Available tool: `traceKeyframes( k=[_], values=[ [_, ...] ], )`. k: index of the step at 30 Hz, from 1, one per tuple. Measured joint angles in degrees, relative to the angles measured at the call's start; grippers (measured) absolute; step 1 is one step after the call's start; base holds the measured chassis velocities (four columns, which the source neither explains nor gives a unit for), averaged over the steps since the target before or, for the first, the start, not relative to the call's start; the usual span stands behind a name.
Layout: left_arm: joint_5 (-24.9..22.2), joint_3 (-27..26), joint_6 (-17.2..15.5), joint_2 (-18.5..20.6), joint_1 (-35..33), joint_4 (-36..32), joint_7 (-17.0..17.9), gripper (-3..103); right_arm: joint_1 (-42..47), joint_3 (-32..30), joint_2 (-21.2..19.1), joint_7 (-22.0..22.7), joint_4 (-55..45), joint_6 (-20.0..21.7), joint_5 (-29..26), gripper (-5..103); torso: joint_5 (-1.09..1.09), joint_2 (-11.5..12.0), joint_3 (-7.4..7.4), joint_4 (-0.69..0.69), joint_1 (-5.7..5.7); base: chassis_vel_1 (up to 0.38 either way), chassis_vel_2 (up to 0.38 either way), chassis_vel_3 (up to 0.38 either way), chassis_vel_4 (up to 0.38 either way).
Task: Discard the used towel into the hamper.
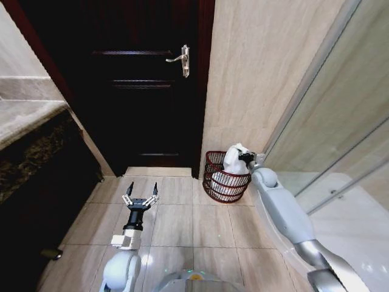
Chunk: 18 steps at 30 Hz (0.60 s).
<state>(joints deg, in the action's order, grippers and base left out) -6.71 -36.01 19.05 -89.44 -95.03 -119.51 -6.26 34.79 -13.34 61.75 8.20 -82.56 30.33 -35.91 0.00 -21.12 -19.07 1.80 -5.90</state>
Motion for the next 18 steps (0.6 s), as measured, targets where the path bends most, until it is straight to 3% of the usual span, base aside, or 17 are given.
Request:
traceKeyframes(
  k=[1,5,18],
  values=[
    [0.00,0.00,0.00,0.00,0.00,0.00,0.00,100,0.00,0.00,0.00,0.00,0.00,0.00,0.00,6,0.00,0.00,0.00,0.00,0.00,0.000,0.000,0.000,0.000],
    [-0.06,-0.12,0.00,0.23,0.09,0.24,0.05,100,-2.61,-1.07,-1.25,-0.66,0.13,11.14,-3.04,6,-0.01,-0.01,-0.01,0.01,-0.01,0.000,0.000,0.000,0.000],
    [-0.69,-0.28,0.29,0.43,1.10,1.59,0.23,100,-3.35,0.70,-1.37,-11.94,4.43,11.78,4.23,6,0.00,-0.03,-0.02,0.01,-0.02,0.000,0.000,0.000,0.000]
  ],
)
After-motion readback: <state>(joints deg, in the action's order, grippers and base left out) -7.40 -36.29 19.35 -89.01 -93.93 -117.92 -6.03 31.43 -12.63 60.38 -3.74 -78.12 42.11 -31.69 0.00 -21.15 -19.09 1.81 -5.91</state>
